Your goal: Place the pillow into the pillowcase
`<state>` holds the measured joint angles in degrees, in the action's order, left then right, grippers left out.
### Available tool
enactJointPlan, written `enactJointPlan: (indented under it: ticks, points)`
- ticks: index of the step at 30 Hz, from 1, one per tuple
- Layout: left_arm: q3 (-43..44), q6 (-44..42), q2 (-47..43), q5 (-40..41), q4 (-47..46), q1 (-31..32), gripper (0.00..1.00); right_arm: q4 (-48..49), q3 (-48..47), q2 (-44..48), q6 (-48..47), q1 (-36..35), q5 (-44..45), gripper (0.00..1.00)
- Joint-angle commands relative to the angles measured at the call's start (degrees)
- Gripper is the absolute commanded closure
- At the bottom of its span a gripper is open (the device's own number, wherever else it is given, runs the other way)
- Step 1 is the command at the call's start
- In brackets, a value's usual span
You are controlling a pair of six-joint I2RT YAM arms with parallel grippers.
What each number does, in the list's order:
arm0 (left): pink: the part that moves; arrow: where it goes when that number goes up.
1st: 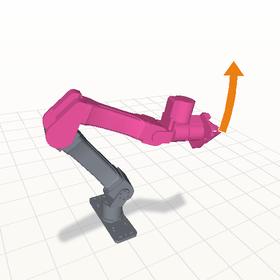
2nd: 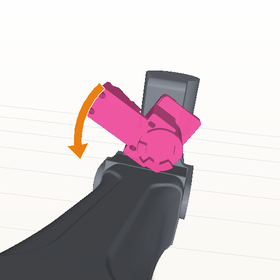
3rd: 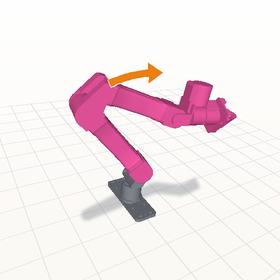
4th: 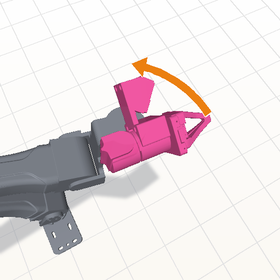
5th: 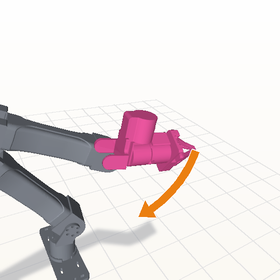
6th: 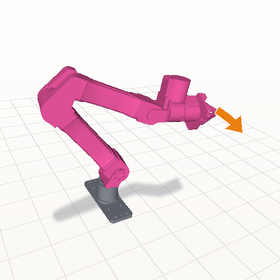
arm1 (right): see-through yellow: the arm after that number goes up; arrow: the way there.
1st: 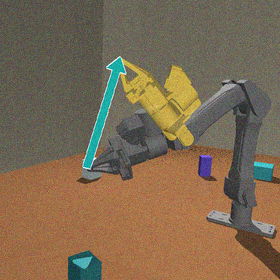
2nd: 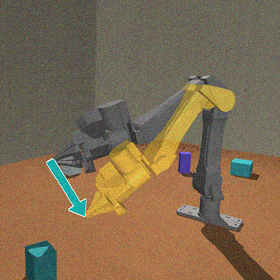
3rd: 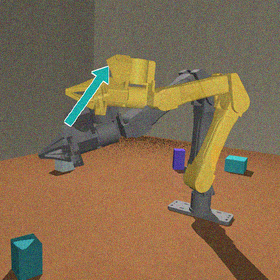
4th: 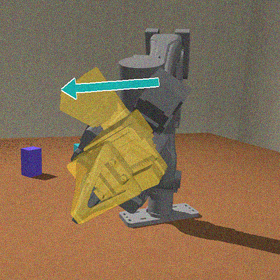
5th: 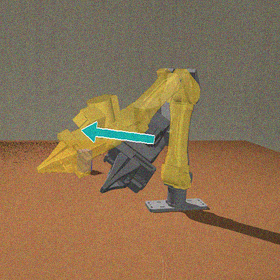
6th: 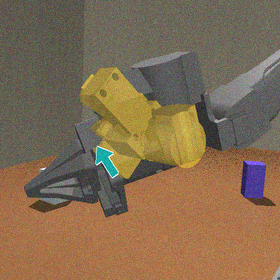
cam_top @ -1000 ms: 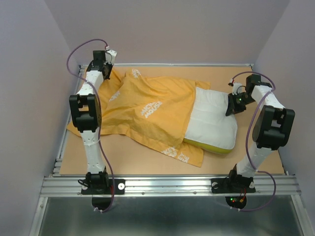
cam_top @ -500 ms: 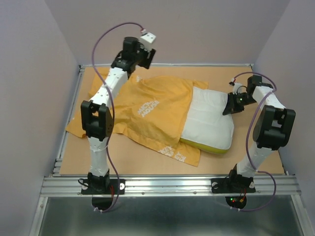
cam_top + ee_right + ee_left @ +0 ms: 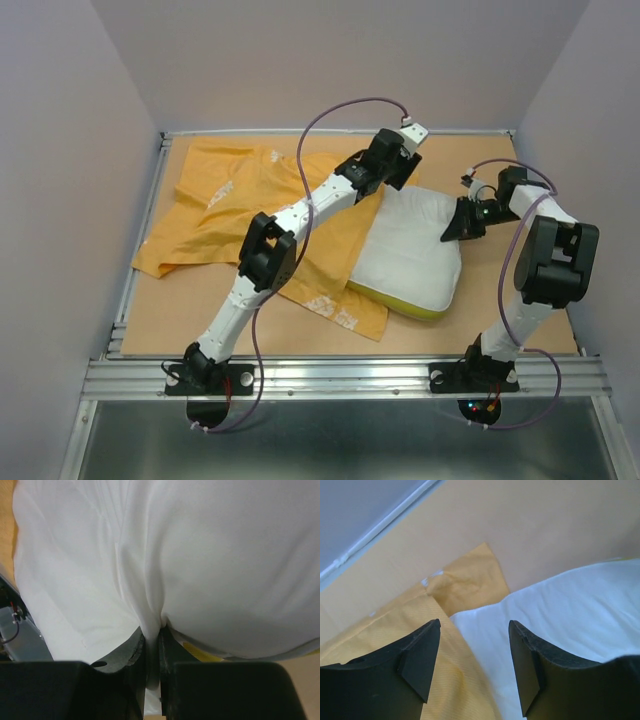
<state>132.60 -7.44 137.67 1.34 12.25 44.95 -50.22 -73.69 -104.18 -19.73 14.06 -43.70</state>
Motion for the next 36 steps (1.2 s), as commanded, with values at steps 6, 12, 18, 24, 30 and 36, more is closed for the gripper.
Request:
enactJointPlan:
  ticks: [6,12,18,24,30,36]
  points:
    - [3.55,-6.44,6.21,18.96,-4.08,-0.91,0.32,-0.14,5.66,5.65,-3.21,-0.35,-0.33,0.99]
    - [3.02,-5.40,6.92,14.14,-4.60,-1.71,0.58,-1.02,7.86,6.19,-5.24,-0.35,-0.42,0.99]
    - [0.14,-2.06,3.06,-7.86,-7.76,-1.71,1.00,-0.06,6.11,3.99,-2.88,-0.53,-3.05,0.99]
    - [0.38,7.26,-0.37,-26.01,-11.10,1.53,1.00,2.92,-0.91,1.53,3.10,-0.79,-8.67,0.99]
    - [0.73,18.31,-3.10,-33.95,-16.64,5.23,1.00,4.07,-7.95,0.38,7.07,-1.58,-12.54,0.99]
    - [0.92,25.02,-3.28,-31.78,-19.90,6.03,1.00,4.25,-8.66,2.05,7.42,-2.29,-14.48,0.99]
